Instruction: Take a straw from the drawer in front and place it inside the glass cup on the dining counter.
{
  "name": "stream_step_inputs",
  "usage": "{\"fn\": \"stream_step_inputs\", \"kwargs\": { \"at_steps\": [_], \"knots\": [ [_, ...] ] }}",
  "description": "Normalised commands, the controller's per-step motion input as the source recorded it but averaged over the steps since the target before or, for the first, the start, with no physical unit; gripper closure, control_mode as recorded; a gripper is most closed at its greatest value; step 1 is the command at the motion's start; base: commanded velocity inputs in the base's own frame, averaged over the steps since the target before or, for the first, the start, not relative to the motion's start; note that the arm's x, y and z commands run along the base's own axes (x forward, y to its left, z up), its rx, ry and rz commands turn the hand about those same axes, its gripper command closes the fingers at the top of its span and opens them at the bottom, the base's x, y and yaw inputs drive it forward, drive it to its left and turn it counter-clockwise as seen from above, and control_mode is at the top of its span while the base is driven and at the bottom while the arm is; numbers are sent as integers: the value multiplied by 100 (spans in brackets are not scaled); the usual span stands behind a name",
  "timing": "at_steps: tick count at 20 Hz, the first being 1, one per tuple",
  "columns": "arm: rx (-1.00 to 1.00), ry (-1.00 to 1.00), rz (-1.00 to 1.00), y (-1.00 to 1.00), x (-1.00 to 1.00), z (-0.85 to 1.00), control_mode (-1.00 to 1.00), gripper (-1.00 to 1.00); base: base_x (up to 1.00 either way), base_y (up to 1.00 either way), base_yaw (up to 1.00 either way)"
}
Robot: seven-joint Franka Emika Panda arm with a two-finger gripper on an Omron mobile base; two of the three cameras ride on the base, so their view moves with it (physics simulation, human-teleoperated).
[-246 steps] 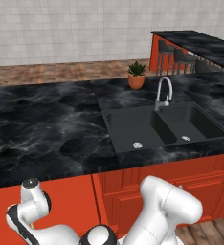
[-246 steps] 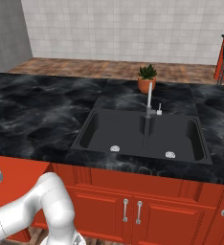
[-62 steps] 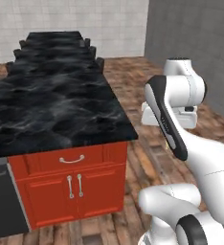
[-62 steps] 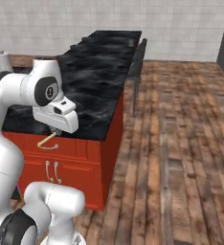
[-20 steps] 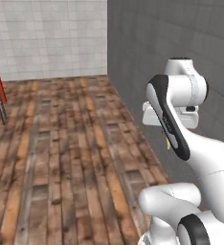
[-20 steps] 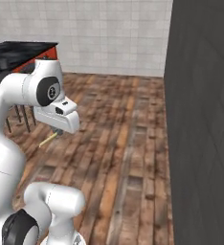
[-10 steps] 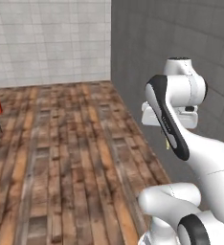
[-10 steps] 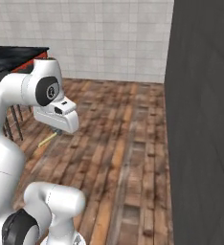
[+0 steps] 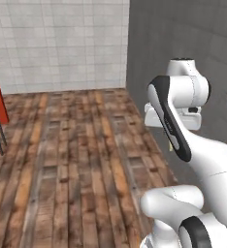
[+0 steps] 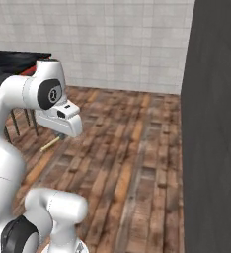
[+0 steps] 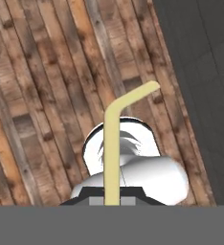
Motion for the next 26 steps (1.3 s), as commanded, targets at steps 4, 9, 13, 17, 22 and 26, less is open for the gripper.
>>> {"fn": "stream_step_inputs", "kwargs": {
  "at_steps": [4, 9, 13, 17, 22, 26],
  "knots": [
    [0, 0, 0, 0, 0, 0, 100, 100, 92, 0, 40],
    [0, 0, 0, 0, 0, 0, 100, 100, 77, 0, 48],
    [0, 0, 0, 0, 0, 0, 100, 100, 75, 0, 50],
    [0, 0, 0, 0, 0, 0, 100, 100, 89, -3, 50],
    [0, 0, 0, 0, 0, 0, 100, 100, 84, -9, 52],
    [0, 0, 0, 0, 0, 0, 100, 100, 85, -30, 50]
  ]
}}
